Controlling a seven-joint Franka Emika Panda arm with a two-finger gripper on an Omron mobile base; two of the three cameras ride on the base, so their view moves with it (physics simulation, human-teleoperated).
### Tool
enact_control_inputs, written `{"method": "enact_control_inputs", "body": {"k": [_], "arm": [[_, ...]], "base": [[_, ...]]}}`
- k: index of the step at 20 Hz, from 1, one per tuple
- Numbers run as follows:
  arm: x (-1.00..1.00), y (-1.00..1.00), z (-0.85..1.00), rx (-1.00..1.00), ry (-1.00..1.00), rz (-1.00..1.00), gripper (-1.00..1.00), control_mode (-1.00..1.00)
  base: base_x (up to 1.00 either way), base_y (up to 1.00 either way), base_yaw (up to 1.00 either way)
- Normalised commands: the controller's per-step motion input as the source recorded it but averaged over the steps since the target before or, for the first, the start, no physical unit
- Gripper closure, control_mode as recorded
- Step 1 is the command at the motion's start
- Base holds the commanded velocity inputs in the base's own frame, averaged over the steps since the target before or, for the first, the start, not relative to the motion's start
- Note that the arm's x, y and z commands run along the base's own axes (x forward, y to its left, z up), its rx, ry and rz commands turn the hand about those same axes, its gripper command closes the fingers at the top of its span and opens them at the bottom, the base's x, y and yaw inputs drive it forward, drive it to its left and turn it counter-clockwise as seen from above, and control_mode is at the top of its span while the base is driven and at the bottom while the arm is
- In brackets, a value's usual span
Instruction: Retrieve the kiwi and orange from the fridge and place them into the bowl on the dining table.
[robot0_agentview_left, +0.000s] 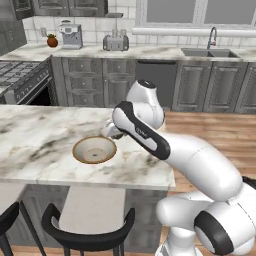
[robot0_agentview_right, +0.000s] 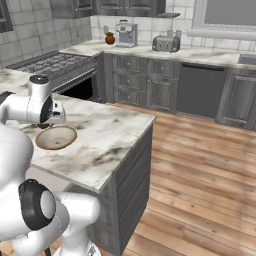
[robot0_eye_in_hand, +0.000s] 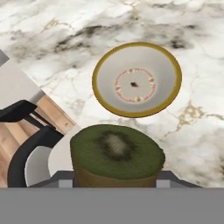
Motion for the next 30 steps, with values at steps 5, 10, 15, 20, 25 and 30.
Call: {"method": "enact_control_inputs", "body": {"k": [5,10,15,20,25,30], "arm": [[0.02,0.13,-0.21,-0.01,0.00,0.00,1.00,-1.00],[0.09,0.09,-0.23,0.00,0.00,0.00,1.00,-1.00],[0.23,0.17,-0.32,0.00,0.00,0.00,1.00,-1.00],[0.32,0.23,-0.33,0.00,0.00,0.00,1.00,-1.00],[0.29,0.11,-0.31,0.00,0.00,0.00,1.00,-1.00],[0.27,0.00,-0.31,0.00,0.00,0.00,1.00,-1.00]], "base": [[0.00,0.00,0.00],[0.00,0.00,0.00],[0.00,0.00,0.00],[0.00,0.00,0.00],[0.00,0.00,0.00],[0.00,0.00,0.00]]}}
